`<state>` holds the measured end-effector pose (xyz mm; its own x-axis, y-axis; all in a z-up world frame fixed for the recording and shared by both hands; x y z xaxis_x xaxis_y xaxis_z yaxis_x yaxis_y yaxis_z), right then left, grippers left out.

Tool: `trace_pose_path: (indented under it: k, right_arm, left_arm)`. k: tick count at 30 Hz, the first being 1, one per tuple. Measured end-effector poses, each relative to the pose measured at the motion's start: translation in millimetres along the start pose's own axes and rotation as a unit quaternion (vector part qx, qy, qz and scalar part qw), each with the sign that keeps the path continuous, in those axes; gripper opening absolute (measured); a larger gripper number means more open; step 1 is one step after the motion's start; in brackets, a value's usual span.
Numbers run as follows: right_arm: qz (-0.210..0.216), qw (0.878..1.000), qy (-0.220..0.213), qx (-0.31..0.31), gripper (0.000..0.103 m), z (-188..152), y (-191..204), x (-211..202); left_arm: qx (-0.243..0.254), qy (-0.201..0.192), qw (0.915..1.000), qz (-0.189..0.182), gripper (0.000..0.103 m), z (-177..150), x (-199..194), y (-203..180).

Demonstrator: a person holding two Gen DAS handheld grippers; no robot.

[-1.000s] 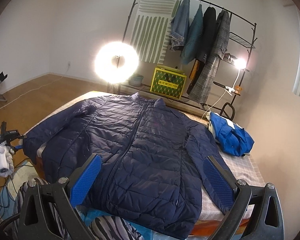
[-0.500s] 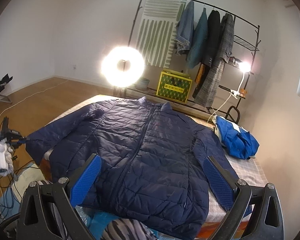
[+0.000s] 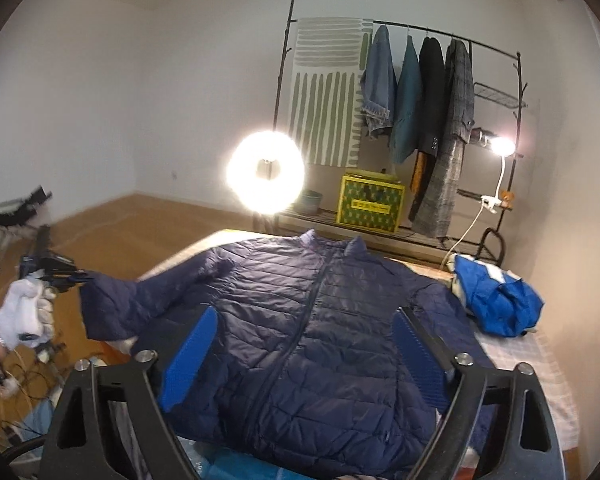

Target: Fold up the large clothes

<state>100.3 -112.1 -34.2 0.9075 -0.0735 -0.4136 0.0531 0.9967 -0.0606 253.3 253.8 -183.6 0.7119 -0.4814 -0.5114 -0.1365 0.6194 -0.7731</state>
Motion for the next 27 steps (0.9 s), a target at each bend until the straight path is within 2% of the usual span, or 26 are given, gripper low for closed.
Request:
trace_pose_path:
  k: [4,8,11,15,17,19,21,24,27]
  right_arm:
    - [0.027,0.999,0.007,0.027,0.085,-1.4,-14.4,-1.8]
    - [0.045,0.998,0.015,0.050,0.080,-2.9,-28.8,2.4]
    - [0.047,0.997,0.022,0.060,0.079,-3.5,-34.4,11.0]
    - [0.057,0.995,0.027,0.081,0.088,-7.9,-38.5,23.9]
    - [0.065,0.994,0.037,0.083,0.090,-10.8,-34.9,41.5]
    - [0.080,0.991,0.057,0.087,0.090,-12.2,-26.8,60.9]
    - [0.110,0.985,0.088,0.096,0.090,-10.9,-13.7,85.8]
    - [0.147,0.978,0.113,0.091,0.082,-0.6,9.3,113.2]
    - [0.171,0.974,0.120,0.083,0.078,13.7,27.6,132.4]
  left_arm:
    - [0.027,0.006,0.9996,0.006,0.001,-2.2,17.5,-45.0]
    - [0.046,0.032,0.9982,0.021,0.001,-13.6,45.9,-74.5]
    - [0.054,0.015,0.9984,0.012,0.001,-17.8,39.4,-76.7]
    - [0.027,0.014,0.9991,0.030,0.001,-21.9,34.4,-36.6]
    - [0.019,0.022,0.9979,0.057,0.004,-23.8,37.1,-10.0]
    - [0.005,0.016,0.9975,0.068,0.019,-22.3,34.3,13.2]
    - [-0.021,0.002,0.9970,0.074,0.044,-15.2,29.4,40.7]
    - [-0.037,-0.008,0.9948,0.095,0.045,0.2,25.1,75.5]
    - [-0.039,0.010,0.9931,0.110,0.045,14.7,34.1,99.5]
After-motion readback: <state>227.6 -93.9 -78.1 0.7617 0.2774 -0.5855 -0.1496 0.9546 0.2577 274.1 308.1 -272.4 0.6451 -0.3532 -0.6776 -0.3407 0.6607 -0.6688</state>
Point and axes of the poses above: each gripper's, at about its wrist camera, not at the fingertips, and x roughly the way its jaws point, y to its left, z to its top, the point moved 4 cm from there along x, roughly the way its jaws point, and after that the axes turned 3 degrees about -z, right-handed, at the moved point
